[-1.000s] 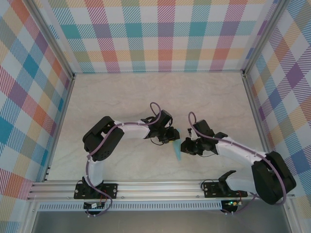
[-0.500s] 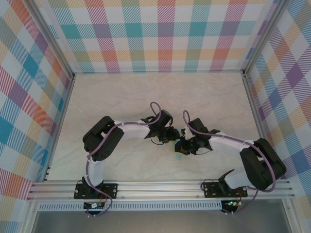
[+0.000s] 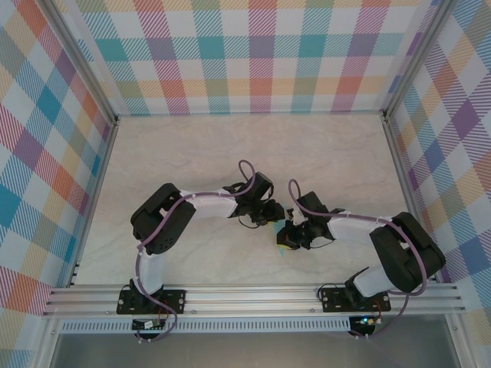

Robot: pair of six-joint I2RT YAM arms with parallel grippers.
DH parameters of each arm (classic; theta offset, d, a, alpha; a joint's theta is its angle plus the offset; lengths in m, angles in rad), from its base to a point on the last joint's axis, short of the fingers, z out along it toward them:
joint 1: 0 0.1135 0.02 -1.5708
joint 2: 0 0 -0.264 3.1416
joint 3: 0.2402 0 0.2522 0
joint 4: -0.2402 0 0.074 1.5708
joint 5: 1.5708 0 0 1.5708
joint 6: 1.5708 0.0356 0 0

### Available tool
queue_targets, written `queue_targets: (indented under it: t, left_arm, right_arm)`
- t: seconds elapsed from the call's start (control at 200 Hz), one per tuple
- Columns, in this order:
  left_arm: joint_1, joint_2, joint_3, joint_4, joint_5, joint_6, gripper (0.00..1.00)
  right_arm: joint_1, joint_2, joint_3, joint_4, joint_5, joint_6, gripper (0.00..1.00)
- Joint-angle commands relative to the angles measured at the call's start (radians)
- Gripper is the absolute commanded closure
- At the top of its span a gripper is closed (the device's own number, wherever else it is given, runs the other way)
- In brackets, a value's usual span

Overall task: Fold a paper plane with a square sheet of paper (pick it up from the middle)
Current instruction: Fold the wing for the fifth time at the center of the table.

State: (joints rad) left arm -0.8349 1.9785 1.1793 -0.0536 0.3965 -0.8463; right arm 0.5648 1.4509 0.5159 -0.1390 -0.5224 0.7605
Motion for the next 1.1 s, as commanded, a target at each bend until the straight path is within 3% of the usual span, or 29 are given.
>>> queue_targets:
  t: [0.0,0.265,0.445,0.815,1.095]
  left_arm:
    - [-0.006,0.021,0.021,-0.027,0.008,0.018,0.71]
    - [-0.006,0.032,0.025,-0.034,0.003,0.018,0.71]
    - [-0.004,0.040,0.030,-0.051,-0.004,0.025,0.71]
    - [-0.005,0.048,0.038,-0.053,0.002,0.030,0.72]
    - [-0.004,0.053,0.045,-0.060,0.003,0.031,0.72]
  right_arm:
    - [0.000,-0.017,-0.020,-0.019,0.006,0.008,0.92]
    - [-0.008,0.009,-0.073,0.007,0.016,0.025,0.92]
    - [-0.007,0.021,-0.040,-0.072,0.071,-0.003,0.92]
    - [-0.007,-0.142,-0.021,-0.088,-0.072,-0.033,0.90]
    - [-0.006,-0.107,-0.017,-0.141,-0.026,-0.061,0.90]
